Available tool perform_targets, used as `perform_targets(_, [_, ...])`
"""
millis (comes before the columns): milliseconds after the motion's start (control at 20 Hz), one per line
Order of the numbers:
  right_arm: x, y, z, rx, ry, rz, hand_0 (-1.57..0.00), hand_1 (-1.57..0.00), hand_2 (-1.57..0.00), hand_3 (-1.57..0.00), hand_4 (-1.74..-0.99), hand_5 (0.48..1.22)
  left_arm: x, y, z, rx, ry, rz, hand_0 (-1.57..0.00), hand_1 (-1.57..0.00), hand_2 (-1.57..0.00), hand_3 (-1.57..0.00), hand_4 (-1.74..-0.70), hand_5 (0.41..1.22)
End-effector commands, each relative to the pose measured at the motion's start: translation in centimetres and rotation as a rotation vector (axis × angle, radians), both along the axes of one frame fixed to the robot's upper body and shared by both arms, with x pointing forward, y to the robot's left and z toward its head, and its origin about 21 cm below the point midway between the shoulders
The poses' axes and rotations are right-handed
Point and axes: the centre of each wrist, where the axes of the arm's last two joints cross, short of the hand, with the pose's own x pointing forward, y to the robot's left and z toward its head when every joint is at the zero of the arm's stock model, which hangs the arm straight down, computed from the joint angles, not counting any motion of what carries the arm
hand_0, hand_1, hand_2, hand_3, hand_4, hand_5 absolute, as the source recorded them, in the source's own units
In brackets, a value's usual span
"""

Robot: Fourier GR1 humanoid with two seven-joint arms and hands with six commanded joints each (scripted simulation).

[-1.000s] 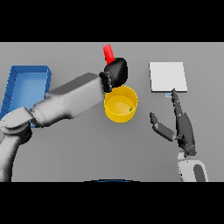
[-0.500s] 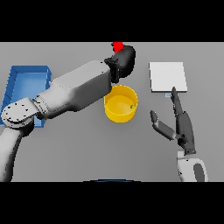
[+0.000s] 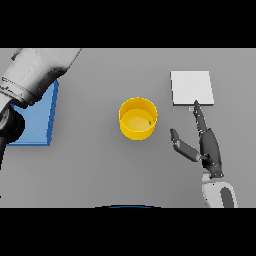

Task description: Pick up the red beaker and tilt it to pour out 1 green nut into yellow bowl. Pick up the yellow bowl and place it on the metallic measuring scale.

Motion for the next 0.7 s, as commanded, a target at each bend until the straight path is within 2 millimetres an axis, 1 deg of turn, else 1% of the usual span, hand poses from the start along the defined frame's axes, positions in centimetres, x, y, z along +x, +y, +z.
perform_targets(0, [0.1,-0.4,0.3,-0.021,0.0,-0.026,0.0,0.0,0.0,0.0,-1.146,0.641,0.6,2.1,0.9,-0.156,0.024,0.059,-1.57,-1.57,-1.57,-1.47,-1.73,1.221])
perform_targets(50, [0.2,-0.1,0.4,-0.04,0.002,-0.024,0.0,0.0,0.0,0.0,-1.14,0.637,1.0,3.9,1.5,-0.325,0.037,0.108,-1.57,-1.57,-1.57,-1.43,-1.74,1.221])
perform_targets(150, [0.5,0.3,0.5,-0.044,-0.004,-0.017,0.0,0.0,0.0,0.0,-1.142,0.63,1.5,7.6,2.5,-0.582,0.056,0.201,-1.57,-1.57,-1.57,-1.4,-1.74,1.221])
perform_targets(200, [0.5,0.4,0.3,-0.01,-0.003,-0.008,0.0,0.0,0.0,0.0,-1.129,0.625,1.8,9.7,2.3,-0.692,0.048,0.248,-1.57,-1.57,-1.57,-1.39,-1.74,1.221])
perform_targets(250, [0.7,0.4,0.2,0.01,-0.004,-0.001,0.0,0.0,0.0,0.0,-1.11,0.623,2.0,12.2,1.8,-0.794,0.056,0.273,-1.57,-1.57,-1.57,-1.43,-1.74,1.221])
perform_targets(300, [0.5,0.7,0.1,0.041,-0.011,0.017,0.0,0.0,0.0,0.0,-1.093,0.623,2.2,14.0,0.9,-0.896,0.059,0.325,-1.57,-1.57,-1.57,-1.46,-1.74,1.221])
perform_targets(400, [0.6,0.3,0.1,0.044,-0.008,0.029,0.0,0.0,0.0,0.0,-1.081,0.631,2.2,18.0,-0.9,-1.077,0.054,0.405,-1.57,-1.57,-1.57,-1.5,-1.74,1.221])
perform_targets(450, [1.0,0.5,0.2,0.042,-0.003,0.04,0.0,0.0,0.0,0.0,-1.092,0.637,2.1,19.6,-2.0,-1.146,0.04,0.459,-1.57,-1.57,-1.57,-1.51,-1.74,1.221])
perform_targets(500, [1.0,0.3,0.3,0.052,-0.001,0.043,0.0,0.0,0.0,0.0,-1.106,0.642,1.9,21.4,-3.7,-1.202,0.032,0.496,-1.57,-1.57,-1.57,-1.52,-1.74,1.221])
perform_targets(550, [0.7,0.1,0.0,0.039,-0.008,0.049,0.0,0.0,0.0,0.0,-1.126,0.651,1.8,22.6,-5.0,-1.252,0.014,0.577,-1.57,-1.57,-1.57,-1.53,-1.74,1.221])
perform_targets(600, [0.6,0.1,-0.1,0.05,-0.002,0.059,0.0,0.0,0.0,0.0,-1.141,0.657,1.6,23.4,-6.0,-1.299,0.009,0.614,-1.57,-1.57,-1.57,-1.54,-1.74,1.221])
perform_targets(650, [0.8,0.1,-0.2,0.05,0.0,0.063,0.0,0.0,0.0,0.0,-1.148,0.663,1.4,24.4,-7.2,-1.363,-0.013,0.705,-1.57,-1.57,-1.57,-1.55,-1.74,1.221])
